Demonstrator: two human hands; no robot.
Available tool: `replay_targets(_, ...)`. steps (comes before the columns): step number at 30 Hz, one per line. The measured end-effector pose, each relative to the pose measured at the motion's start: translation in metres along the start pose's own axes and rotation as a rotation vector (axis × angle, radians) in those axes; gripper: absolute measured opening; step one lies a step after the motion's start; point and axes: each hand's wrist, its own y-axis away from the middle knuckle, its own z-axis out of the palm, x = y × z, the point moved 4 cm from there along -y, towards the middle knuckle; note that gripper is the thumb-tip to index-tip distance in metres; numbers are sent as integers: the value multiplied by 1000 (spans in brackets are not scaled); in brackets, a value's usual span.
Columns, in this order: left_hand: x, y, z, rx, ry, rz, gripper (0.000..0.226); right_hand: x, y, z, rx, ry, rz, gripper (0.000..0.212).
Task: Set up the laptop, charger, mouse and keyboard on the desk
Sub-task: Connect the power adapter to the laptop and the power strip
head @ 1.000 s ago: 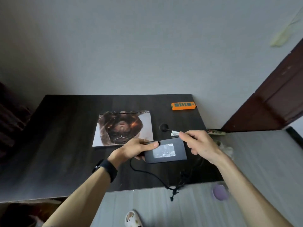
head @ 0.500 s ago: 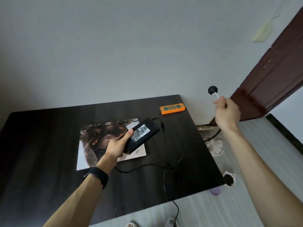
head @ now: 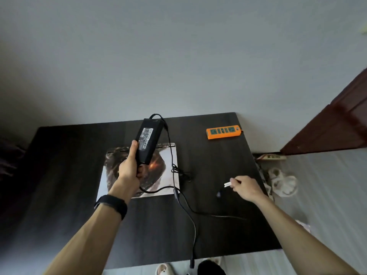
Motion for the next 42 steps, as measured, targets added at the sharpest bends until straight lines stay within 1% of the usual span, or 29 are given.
replay_targets(2, 5, 1, 12, 37, 1, 20, 63, -4, -17, 0, -38, -43, -36, 33)
replay_targets(3, 7, 2, 17, 54, -5, 23, 63, -7, -26, -2, -22, -70, -53, 33)
replay_targets(6, 9, 6, 32, 67, -12, 26, 63, -9, -50, -17, 135, -110, -79, 37)
replay_targets(8, 6, 7, 38, 83, -5, 32, 63, -9, -64, -27, 251, -11, -69, 34)
replay_targets(9, 6, 8, 39, 97, -10, 37, 60, -10, -67, -29, 272, 58, -56, 32)
replay_targets(11, 4, 8, 44, 114, -15, 48, 58, -14, -70, -24, 243, 196, -48, 42)
replay_targets(13, 2, 7, 48, 112, -20, 50, 63, -24, -67, -9, 228, 291, -120, 52)
replay_targets(17, -2, 13, 55, 116, -10, 37, 77, -59, -41, 42, 229, 329, -343, 47)
replay_targets(19, 0, 19, 57, 121, -11, 50, 73, -70, -28, 67, 248, 386, -402, 57)
replay_targets(21, 2, 27, 55, 138, -16, 53, 61, -74, -21, 88, 278, 414, -469, 71)
replay_targets(22, 1, 29, 52, 151, -5, 57, 55, -75, -17, 99, 281, 420, -526, 69)
replay_targets(23, 0, 30, 49, 166, 12, 63, 51, -76, -12, 109, 259, 419, -594, 58)
replay_targets(24, -1, 30, 46, 176, 24, 66, 50, -77, -5, 120, 207, 409, -649, 45)
replay_targets(25, -2, 32, 44, 171, 30, 64, 50, -79, 1, 129, 127, 386, -675, 36)
replay_targets(26, -4, 33, 42, 162, 37, 59, 49, -80, 7, 138, 24, 364, -674, 35)
replay_targets(27, -5, 33, 41, 158, 47, 50, 47, -81, 11, 147, -91, 361, -651, 37)
replay_targets(28, -6, 34, 40, 160, 60, 44, 45, -82, 12, 155, -171, 384, -632, 41)
replay_targets(30, -7, 35, 37, 178, 75, 34, 46, -83, 10, 166, -267, 454, -585, 47)
replay_targets(31, -7, 35, 35, 193, 72, 32, 49, -84, 9, 169, -294, 464, -565, 46)
replay_targets(33, -7, 38, 32, 225, 68, 33, 53, -85, 4, 170, -322, 466, -550, 36)
replay_targets(34, -6, 39, 30, 246, 67, 42, 52, -85, 3, 167, -365, 422, -547, 35)
replay_targets(35, -4, 40, 28, 265, 54, 54, 49, -86, 3, 163, -435, 335, -539, 39)
replay_targets(36, -1, 41, 26, 280, 26, 63, 47, -89, 6, 153, -507, 221, -523, 44)
replay_targets(37, 1, 41, 23, 294, -10, 68, 46, -95, 9, 139, -539, 104, -509, 48)
replay_targets(38, 4, 41, 20, 309, -43, 73, 46, -104, 8, 121, -514, -8, -509, 51)
replay_targets(40, 7, 40, 17, 337, -77, 74, 46, -124, 0, 77, -381, -266, -488, 52)
replay_targets(42, 10, 39, 17, 351, -80, 68, 45, -144, -18, 33, -270, -532, -411, 49)
